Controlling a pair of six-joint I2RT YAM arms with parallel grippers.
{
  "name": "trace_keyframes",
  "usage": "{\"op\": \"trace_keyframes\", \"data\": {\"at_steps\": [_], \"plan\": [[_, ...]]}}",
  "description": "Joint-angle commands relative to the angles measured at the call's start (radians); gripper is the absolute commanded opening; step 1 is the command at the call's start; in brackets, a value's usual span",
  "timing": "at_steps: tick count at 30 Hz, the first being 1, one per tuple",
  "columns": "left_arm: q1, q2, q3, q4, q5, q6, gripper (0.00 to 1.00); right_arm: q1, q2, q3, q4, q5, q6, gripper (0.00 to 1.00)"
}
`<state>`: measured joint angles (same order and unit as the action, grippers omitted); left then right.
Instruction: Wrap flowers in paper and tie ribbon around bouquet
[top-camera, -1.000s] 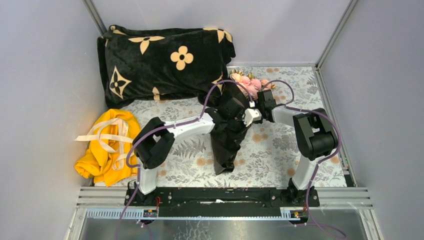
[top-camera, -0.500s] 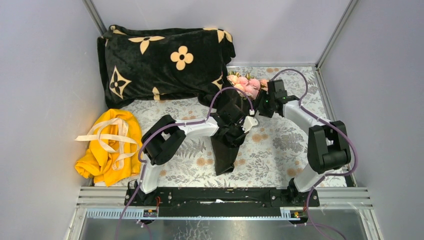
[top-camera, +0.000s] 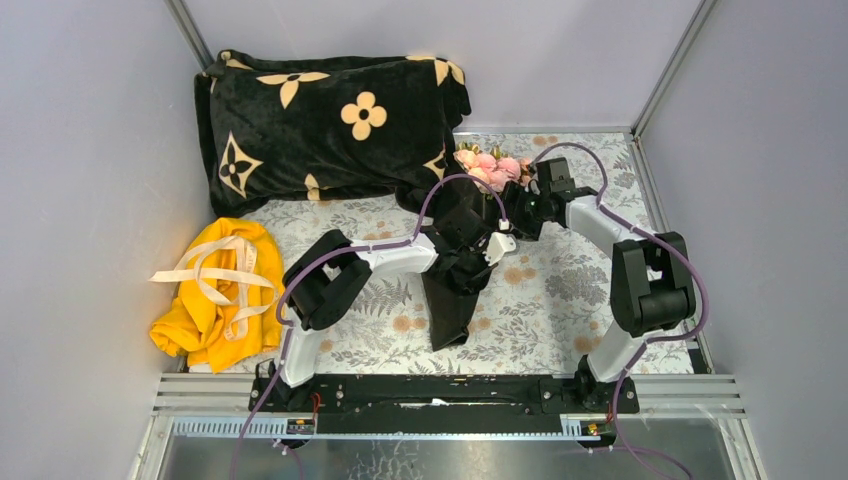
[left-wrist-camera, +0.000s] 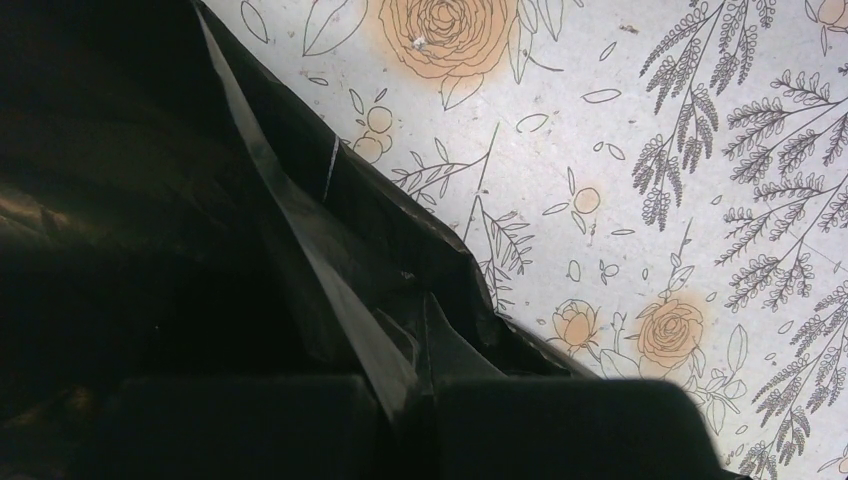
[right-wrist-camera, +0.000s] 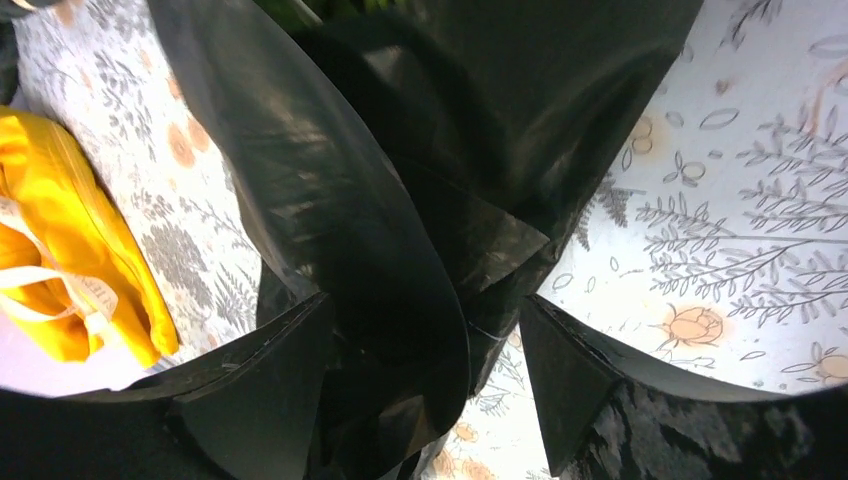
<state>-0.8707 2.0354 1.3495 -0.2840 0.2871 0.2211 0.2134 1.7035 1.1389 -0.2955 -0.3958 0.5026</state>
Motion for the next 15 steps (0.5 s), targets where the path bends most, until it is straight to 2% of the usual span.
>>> {"op": "trace_keyframes", "data": {"at_steps": [1,4,8,10,11,15], "plan": [[-0.008,0.016,-0.021,0.031,-0.038,0.032,0.0,0.003,0.022,-0.037,0.023,-0.119,-0.002,0.75],[-0.008,0.021,-0.013,0.027,-0.043,0.032,0.0,0.013,0.055,-0.055,0.073,-0.244,0.011,0.64],[-0.009,0.024,0.018,-0.005,-0.057,0.031,0.03,0.026,0.072,-0.052,0.051,-0.249,-0.02,0.2],[-0.009,0.018,0.064,-0.053,-0.048,0.03,0.14,0.025,0.072,-0.034,0.013,-0.205,-0.048,0.07],[-0.008,0.011,0.09,-0.091,-0.033,0.029,0.24,0.024,0.075,-0.02,-0.007,-0.177,-0.061,0.02],[-0.033,-0.029,0.227,-0.27,0.017,0.033,0.61,0.023,0.116,0.054,-0.076,-0.053,-0.119,0.0]]}}
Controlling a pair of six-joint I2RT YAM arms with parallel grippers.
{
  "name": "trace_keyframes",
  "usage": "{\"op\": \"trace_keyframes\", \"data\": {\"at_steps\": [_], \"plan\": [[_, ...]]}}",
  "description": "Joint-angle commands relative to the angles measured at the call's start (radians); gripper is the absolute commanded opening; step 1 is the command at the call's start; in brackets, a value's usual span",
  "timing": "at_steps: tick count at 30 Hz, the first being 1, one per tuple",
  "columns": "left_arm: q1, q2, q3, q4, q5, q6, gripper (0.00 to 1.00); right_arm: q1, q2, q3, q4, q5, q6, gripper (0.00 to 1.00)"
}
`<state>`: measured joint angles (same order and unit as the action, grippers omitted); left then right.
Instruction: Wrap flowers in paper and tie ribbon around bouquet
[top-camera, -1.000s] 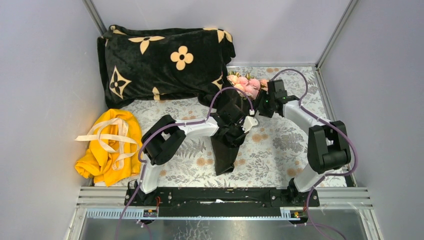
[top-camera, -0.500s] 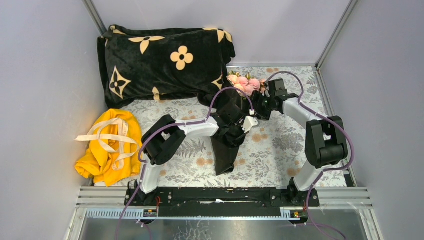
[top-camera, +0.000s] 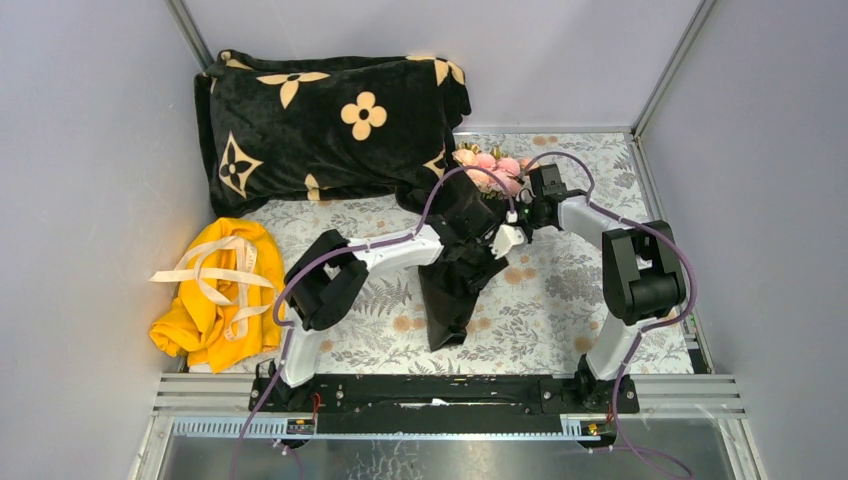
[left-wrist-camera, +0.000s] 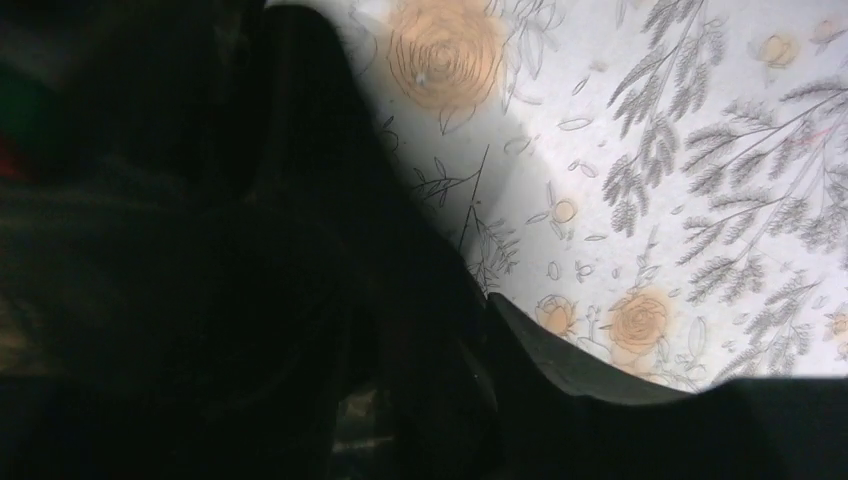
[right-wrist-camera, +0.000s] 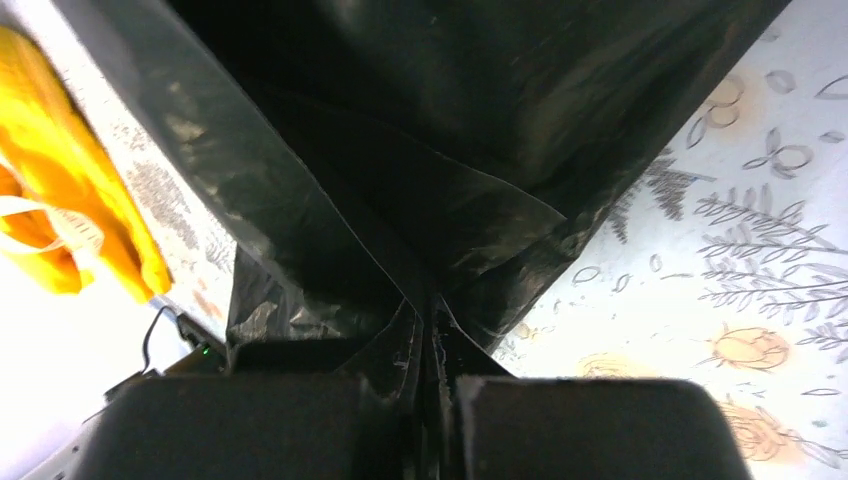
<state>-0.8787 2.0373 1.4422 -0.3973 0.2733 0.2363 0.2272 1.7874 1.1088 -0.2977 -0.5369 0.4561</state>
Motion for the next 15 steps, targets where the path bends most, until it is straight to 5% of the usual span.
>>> {"op": "trace_keyframes", "data": {"at_steps": [1,4,9,15], "plan": [[-0.037,-0.044,0.167,-0.211,0.045,0.026,0.68,0.008,0.043,0.097,-0.082,0.105,-0.085,0.0],[-0.07,-0.097,0.245,-0.376,0.098,0.062,0.78,0.003,0.068,0.121,-0.09,0.136,-0.106,0.0],[-0.059,-0.257,0.183,-0.485,0.063,0.15,0.75,0.001,0.092,0.139,-0.082,0.174,-0.117,0.0],[-0.041,-0.336,-0.105,-0.322,-0.165,0.176,0.3,0.0,0.115,0.161,-0.063,0.175,-0.113,0.0]]}}
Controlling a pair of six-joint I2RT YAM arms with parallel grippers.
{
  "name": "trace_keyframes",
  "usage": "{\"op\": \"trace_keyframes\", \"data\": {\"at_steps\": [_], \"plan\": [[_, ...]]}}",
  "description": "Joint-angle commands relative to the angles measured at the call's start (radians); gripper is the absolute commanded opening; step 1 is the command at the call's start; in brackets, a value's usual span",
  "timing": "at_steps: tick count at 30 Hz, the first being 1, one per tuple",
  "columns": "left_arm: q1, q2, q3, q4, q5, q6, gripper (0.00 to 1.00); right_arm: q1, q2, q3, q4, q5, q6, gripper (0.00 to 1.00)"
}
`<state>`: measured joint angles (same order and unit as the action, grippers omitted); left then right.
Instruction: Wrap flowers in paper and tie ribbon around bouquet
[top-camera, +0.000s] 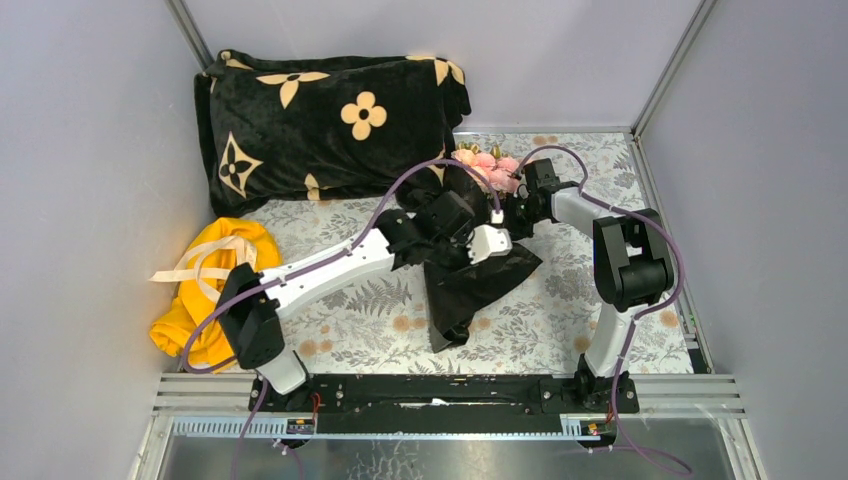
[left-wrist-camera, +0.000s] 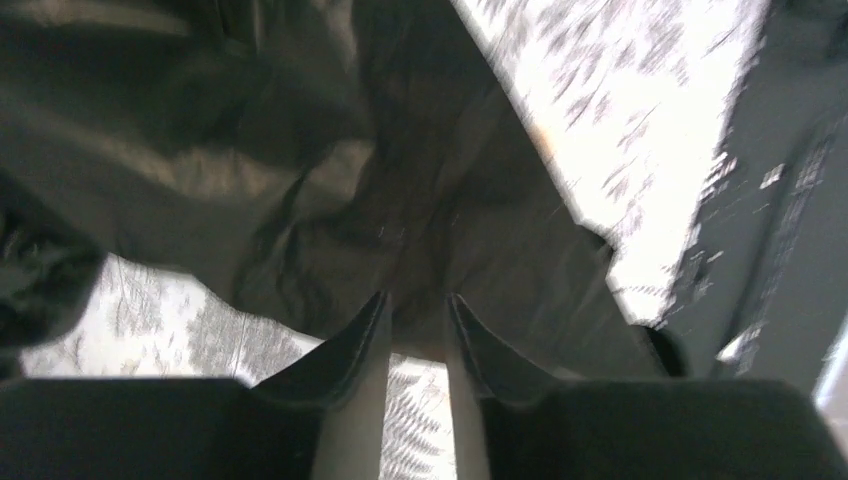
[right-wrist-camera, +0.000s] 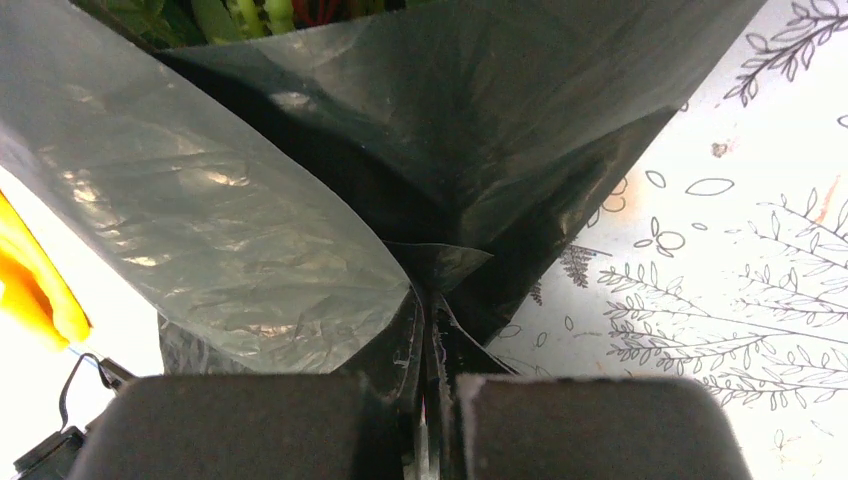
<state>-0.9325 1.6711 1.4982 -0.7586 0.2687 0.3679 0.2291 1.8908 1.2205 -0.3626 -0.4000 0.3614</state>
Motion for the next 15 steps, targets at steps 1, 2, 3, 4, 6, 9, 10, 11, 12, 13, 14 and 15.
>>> {"op": "trace_keyframes", "data": {"at_steps": [1,2,3,4,6,9,10,11,12,13,14,15], "plan": [[0.007,0.038,-0.193,0.066,-0.169,0.044,0.29,-0.002,0.012,0.053,0.004,0.039,-0.017,0.0],[-0.003,0.047,-0.217,0.091,-0.169,0.035,0.29,-0.002,0.014,0.055,0.008,0.039,-0.013,0.0],[-0.018,0.056,-0.232,0.11,-0.163,0.029,0.3,-0.001,0.014,0.055,0.014,0.038,-0.007,0.0],[-0.038,0.063,-0.24,0.131,-0.157,0.019,0.31,0.0,0.017,0.052,0.02,0.035,0.0,0.0],[-0.09,0.068,-0.256,0.182,-0.167,0.009,0.38,-0.001,0.02,0.05,0.031,0.033,0.013,0.0],[-0.168,0.06,-0.3,0.251,-0.215,0.014,0.45,-0.001,0.016,0.045,0.036,0.05,0.018,0.0],[-0.196,0.058,-0.323,0.26,-0.221,0.03,0.48,-0.001,0.014,0.045,0.036,0.057,0.019,0.0],[-0.214,0.058,-0.344,0.266,-0.228,0.04,0.5,-0.001,0.011,0.047,0.036,0.063,0.02,0.0],[-0.231,0.057,-0.369,0.273,-0.238,0.051,0.51,-0.001,0.009,0.049,0.036,0.07,0.019,0.0],[-0.247,0.058,-0.394,0.278,-0.242,0.061,0.52,-0.001,0.008,0.053,0.036,0.077,0.02,0.0],[-0.261,0.063,-0.414,0.28,-0.244,0.067,0.53,-0.001,0.008,0.057,0.036,0.083,0.02,0.0],[-0.276,0.065,-0.433,0.281,-0.245,0.069,0.54,-0.001,0.01,0.06,0.035,0.088,0.02,0.0]]}}
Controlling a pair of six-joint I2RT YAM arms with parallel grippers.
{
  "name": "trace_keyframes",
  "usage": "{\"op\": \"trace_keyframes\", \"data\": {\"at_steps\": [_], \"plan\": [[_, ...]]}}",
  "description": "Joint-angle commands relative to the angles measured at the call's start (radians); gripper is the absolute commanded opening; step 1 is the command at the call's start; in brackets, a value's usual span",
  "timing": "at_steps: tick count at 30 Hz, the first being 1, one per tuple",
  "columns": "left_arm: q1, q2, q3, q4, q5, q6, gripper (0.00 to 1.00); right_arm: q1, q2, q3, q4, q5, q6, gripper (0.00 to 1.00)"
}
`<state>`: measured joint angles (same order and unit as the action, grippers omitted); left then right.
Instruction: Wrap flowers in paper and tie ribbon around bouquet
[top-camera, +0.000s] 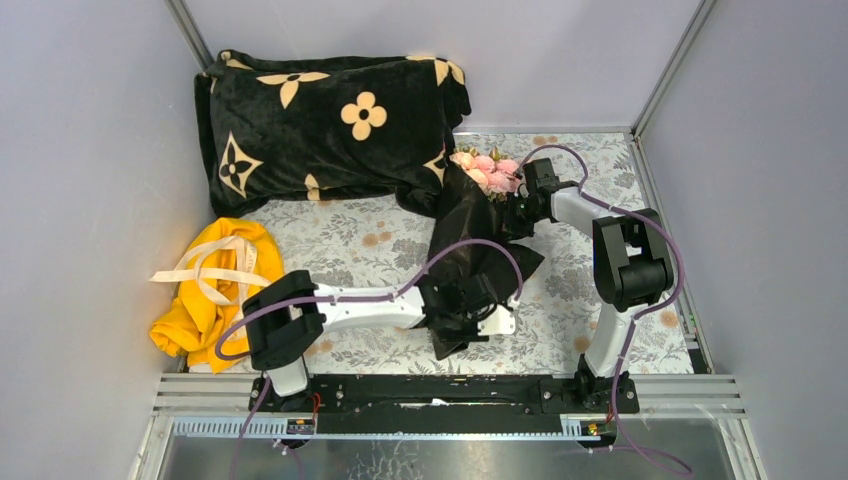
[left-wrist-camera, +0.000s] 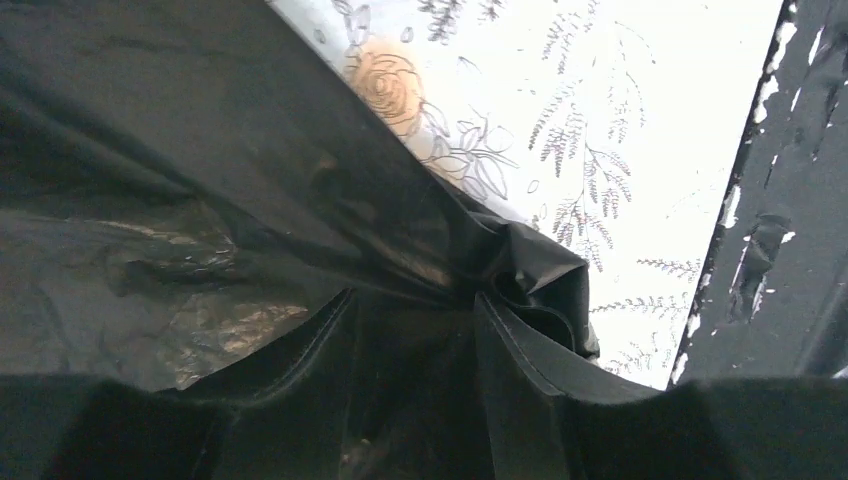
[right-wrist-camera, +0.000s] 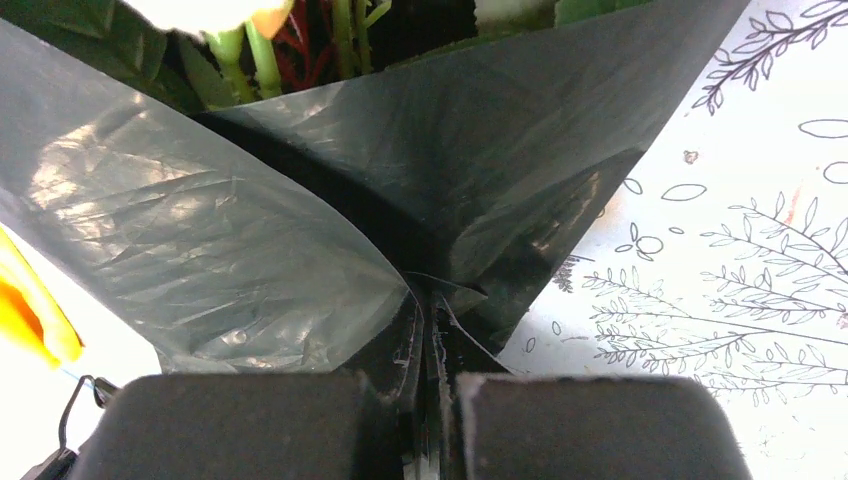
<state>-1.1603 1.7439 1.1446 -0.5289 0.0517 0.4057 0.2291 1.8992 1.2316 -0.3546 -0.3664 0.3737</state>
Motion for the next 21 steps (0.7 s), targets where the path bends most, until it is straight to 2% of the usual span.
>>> {"op": "trace_keyframes", "data": {"at_steps": [1,6,12,17,19,21], "plan": [[-0.063,-0.008,-0.094,0.049,-0.028,0.034,0.55,-0.001,0.004,0.052,0.025,0.06,0.006,0.0],[-0.122,-0.04,-0.127,-0.017,-0.021,0.027,0.63,-0.001,0.011,0.06,0.014,0.073,-0.002,0.0],[-0.216,-0.07,0.073,-0.261,0.044,-0.021,0.73,-0.001,0.009,0.052,0.012,0.079,-0.002,0.0],[-0.197,-0.102,0.175,-0.396,0.044,0.028,0.74,-0.001,-0.003,0.046,0.003,0.086,-0.004,0.0],[-0.134,-0.117,0.167,-0.391,0.035,0.048,0.7,-0.001,-0.004,0.048,0.002,0.087,-0.004,0.0],[-0.062,-0.121,0.153,-0.352,0.028,0.049,0.52,-0.001,-0.005,0.049,0.0,0.086,-0.004,0.0]]}}
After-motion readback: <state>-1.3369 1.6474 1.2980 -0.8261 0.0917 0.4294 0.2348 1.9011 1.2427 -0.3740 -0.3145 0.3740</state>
